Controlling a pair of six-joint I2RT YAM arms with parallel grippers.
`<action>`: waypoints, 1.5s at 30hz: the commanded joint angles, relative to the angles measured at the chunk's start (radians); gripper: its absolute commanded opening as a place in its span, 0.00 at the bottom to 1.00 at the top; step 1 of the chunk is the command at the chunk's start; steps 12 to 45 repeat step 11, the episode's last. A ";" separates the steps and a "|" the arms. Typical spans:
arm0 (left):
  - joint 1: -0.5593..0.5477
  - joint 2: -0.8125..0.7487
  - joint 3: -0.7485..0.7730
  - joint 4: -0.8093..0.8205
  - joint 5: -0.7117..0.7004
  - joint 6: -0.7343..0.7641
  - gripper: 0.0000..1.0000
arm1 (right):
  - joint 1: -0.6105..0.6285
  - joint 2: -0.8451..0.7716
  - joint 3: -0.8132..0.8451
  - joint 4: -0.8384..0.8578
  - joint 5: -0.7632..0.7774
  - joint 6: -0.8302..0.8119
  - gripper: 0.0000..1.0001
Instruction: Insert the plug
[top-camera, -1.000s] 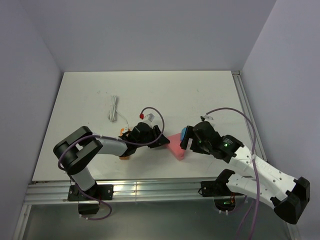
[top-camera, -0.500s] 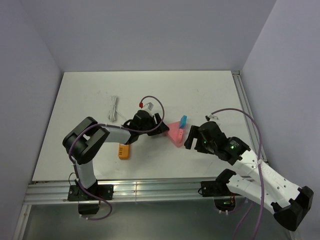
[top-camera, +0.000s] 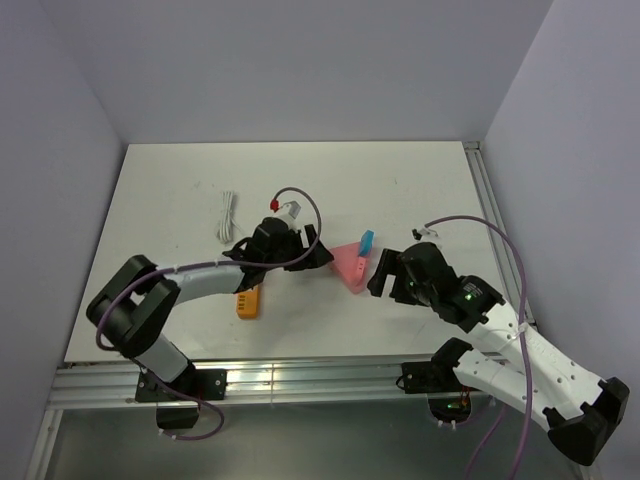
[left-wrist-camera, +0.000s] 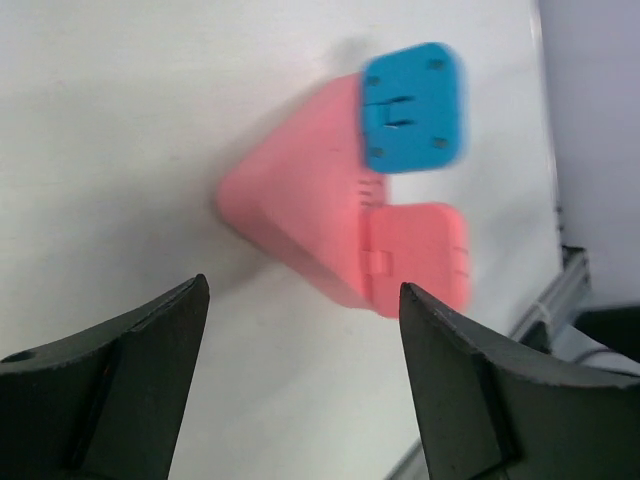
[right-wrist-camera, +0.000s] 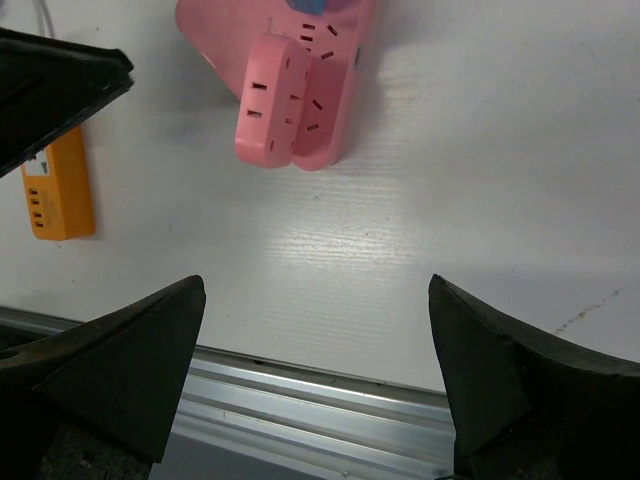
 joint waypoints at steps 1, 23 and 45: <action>-0.042 -0.158 0.018 -0.051 0.015 0.048 0.82 | -0.009 -0.019 -0.007 0.055 0.020 0.004 1.00; -0.105 -0.513 -0.155 0.031 0.113 -0.023 0.93 | -0.014 -0.105 -0.193 0.321 -0.183 -0.002 1.00; -0.105 -0.513 -0.155 0.031 0.113 -0.023 0.93 | -0.014 -0.105 -0.193 0.321 -0.183 -0.002 1.00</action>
